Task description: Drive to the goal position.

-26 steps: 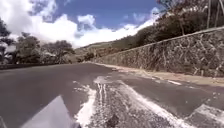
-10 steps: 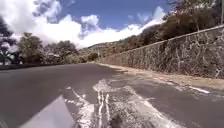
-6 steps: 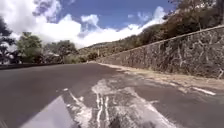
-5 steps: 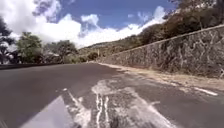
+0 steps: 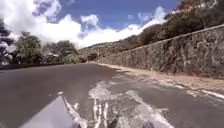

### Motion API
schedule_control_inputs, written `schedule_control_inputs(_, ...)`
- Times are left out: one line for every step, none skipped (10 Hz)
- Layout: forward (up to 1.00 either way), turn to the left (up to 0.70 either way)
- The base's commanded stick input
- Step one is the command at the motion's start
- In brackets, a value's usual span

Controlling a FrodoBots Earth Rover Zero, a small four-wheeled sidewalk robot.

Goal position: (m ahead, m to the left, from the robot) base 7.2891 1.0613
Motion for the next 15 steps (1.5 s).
schedule_control_inputs(0.45,0.00)
schedule_control_inputs(0.45,0.00)
schedule_control_inputs(0.45,0.00)
schedule_control_inputs(0.45,0.00)
schedule_control_inputs(0.45,0.00)
schedule_control_inputs(0.45,0.00)
schedule_control_inputs(0.45,0.00)
schedule_control_inputs(0.45,0.00)
schedule_control_inputs(0.45,0.00)
schedule_control_inputs(0.45,0.00)
schedule_control_inputs(0.45,0.00)
schedule_control_inputs(0.45,0.27)
schedule_control_inputs(0.45,0.27)
schedule_control_inputs(0.45,0.27)
schedule_control_inputs(0.45,0.27)
